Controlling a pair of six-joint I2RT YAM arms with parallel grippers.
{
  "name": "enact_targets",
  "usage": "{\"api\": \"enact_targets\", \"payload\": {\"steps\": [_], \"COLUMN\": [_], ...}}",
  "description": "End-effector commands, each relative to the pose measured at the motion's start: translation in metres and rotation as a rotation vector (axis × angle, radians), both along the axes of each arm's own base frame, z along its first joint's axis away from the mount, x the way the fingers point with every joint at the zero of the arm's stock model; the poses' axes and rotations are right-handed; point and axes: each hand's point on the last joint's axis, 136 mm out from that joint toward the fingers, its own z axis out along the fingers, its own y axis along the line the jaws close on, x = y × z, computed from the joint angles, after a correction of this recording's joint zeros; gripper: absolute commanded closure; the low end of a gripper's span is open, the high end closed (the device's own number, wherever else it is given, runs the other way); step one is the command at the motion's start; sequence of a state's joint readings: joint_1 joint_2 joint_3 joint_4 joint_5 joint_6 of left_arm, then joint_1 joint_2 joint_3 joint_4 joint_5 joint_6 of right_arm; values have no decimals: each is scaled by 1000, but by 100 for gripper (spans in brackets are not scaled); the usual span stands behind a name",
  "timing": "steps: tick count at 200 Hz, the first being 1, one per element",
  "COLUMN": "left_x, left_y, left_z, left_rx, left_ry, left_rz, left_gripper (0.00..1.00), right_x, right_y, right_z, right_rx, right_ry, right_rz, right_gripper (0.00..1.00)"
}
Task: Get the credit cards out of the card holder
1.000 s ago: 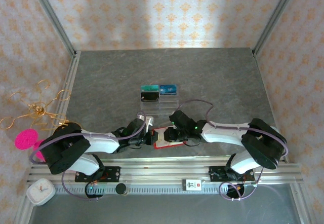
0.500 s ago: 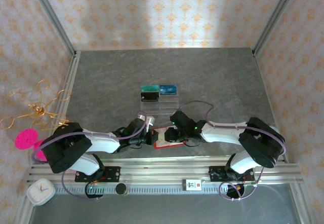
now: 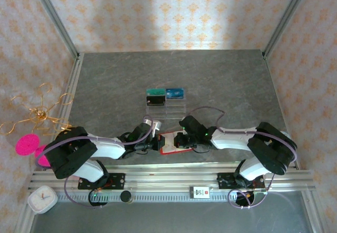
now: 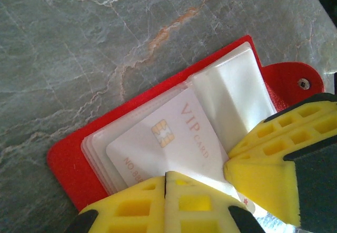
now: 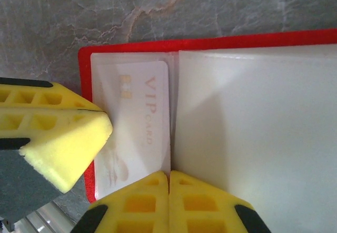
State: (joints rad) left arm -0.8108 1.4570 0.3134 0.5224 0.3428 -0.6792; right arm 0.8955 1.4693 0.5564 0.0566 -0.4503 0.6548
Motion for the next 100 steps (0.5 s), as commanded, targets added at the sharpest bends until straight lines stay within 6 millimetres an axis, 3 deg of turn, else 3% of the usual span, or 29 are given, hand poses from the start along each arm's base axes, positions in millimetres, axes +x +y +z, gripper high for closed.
{"api": "enact_targets", "payload": {"steps": [1,59,84,100], "left_x": [-28,-24,-21,-21], "left_y": [27,27,24,25], "left_z": [-44,-40,-35,-38], "left_rx": [158,141,133,150], "left_ry": [126,113,101,102], "left_rz": [-22,-17,-22,-19], "left_gripper": [100,100,100,100], "right_x": [-12,-12,-12,-9], "right_y": [-29,-58,-37,-23], "right_z": [-19,-17,-4,10], "right_rx": [-97,-140,-35,1], "right_ry": [47,27,10,-20], "right_rz": [-56,-163,-95,-49], "right_gripper": [100,100,100,87]}}
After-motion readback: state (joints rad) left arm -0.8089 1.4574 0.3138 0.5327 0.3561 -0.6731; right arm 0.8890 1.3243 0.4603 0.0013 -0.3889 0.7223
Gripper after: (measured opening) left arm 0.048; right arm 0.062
